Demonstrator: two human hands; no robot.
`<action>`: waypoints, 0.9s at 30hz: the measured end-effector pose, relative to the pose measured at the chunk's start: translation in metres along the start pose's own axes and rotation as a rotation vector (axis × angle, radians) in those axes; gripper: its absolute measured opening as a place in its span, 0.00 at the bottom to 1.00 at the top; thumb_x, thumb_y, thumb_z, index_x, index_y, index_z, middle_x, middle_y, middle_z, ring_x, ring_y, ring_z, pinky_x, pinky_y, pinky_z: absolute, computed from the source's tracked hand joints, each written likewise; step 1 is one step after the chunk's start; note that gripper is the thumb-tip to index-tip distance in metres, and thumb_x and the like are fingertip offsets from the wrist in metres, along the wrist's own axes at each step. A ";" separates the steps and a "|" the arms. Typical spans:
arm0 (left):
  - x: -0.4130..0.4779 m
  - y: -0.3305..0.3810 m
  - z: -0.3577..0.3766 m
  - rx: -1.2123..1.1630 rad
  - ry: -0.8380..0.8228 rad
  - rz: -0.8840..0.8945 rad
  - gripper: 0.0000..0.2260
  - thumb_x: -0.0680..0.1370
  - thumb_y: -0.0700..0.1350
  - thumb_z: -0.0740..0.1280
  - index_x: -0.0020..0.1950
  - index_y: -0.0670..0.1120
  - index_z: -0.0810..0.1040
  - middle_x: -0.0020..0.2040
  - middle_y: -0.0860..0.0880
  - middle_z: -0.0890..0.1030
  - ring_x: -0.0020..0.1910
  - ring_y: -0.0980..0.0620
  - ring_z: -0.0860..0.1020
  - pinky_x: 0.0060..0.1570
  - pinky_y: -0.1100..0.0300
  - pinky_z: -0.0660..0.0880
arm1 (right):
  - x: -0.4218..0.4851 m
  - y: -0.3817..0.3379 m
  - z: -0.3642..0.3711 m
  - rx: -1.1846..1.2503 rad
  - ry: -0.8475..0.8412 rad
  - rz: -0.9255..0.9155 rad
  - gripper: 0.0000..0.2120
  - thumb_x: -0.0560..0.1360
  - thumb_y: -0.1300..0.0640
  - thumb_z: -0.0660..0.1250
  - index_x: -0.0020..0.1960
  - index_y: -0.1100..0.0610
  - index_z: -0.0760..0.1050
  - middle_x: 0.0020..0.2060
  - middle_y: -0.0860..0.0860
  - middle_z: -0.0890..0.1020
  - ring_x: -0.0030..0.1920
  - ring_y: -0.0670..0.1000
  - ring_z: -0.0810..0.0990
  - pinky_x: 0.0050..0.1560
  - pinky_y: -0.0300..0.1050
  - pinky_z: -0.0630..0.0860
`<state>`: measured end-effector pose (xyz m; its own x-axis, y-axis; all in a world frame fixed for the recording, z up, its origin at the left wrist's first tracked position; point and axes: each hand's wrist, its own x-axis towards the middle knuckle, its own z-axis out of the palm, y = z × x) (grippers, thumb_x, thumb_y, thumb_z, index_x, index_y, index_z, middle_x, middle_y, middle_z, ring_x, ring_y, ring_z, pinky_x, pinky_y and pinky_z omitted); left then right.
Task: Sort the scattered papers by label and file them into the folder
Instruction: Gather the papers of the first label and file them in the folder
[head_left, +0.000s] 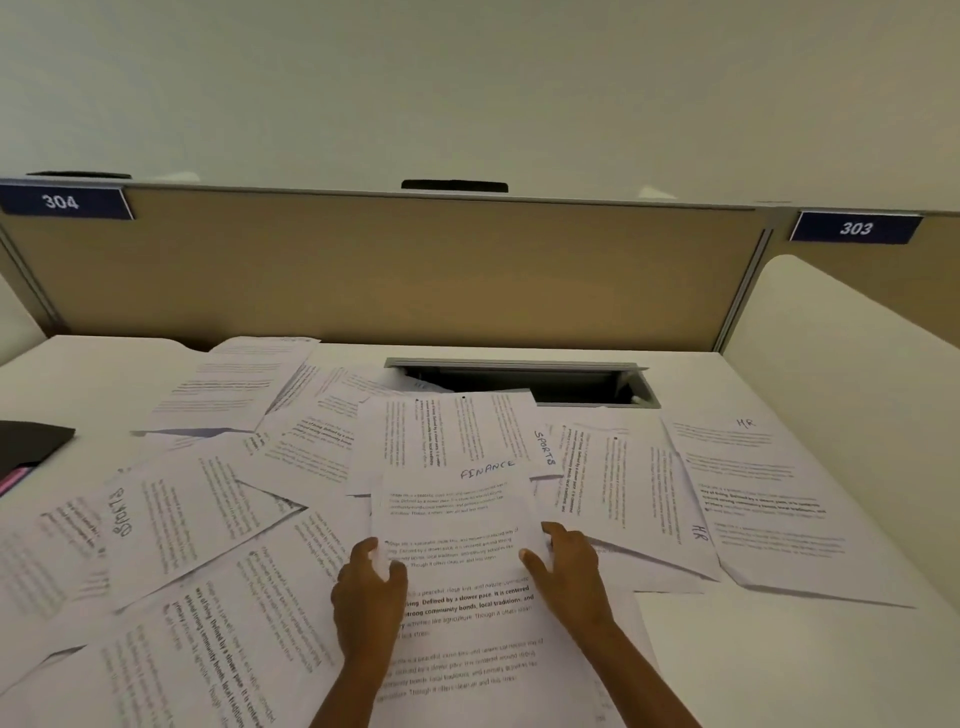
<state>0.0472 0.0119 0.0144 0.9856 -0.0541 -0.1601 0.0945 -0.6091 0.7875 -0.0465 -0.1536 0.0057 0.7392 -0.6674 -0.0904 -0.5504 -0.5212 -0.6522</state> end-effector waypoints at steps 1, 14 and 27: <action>0.000 0.002 0.000 -0.053 -0.023 -0.016 0.21 0.77 0.43 0.63 0.69 0.43 0.65 0.65 0.39 0.72 0.62 0.40 0.71 0.60 0.46 0.70 | 0.000 -0.001 0.002 -0.004 -0.013 0.000 0.25 0.77 0.49 0.61 0.70 0.56 0.61 0.67 0.54 0.68 0.68 0.52 0.65 0.67 0.45 0.65; 0.012 -0.004 -0.025 -0.105 -0.040 0.091 0.15 0.77 0.35 0.61 0.64 0.36 0.71 0.59 0.37 0.77 0.57 0.38 0.75 0.57 0.48 0.71 | 0.022 0.025 -0.028 -0.397 0.134 -0.311 0.23 0.76 0.58 0.63 0.69 0.61 0.65 0.68 0.59 0.69 0.69 0.59 0.66 0.67 0.53 0.66; 0.019 -0.005 -0.031 -0.156 0.019 0.104 0.15 0.78 0.38 0.61 0.65 0.39 0.71 0.57 0.37 0.78 0.53 0.37 0.77 0.53 0.45 0.73 | 0.035 0.052 -0.105 -0.652 0.183 -0.218 0.18 0.79 0.62 0.53 0.69 0.58 0.65 0.57 0.55 0.79 0.53 0.53 0.80 0.52 0.43 0.75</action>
<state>0.0694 0.0384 0.0257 0.9935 -0.0945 -0.0631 0.0113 -0.4708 0.8821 -0.0898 -0.2602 0.0477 0.8130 -0.5609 0.1561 -0.5601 -0.8267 -0.0530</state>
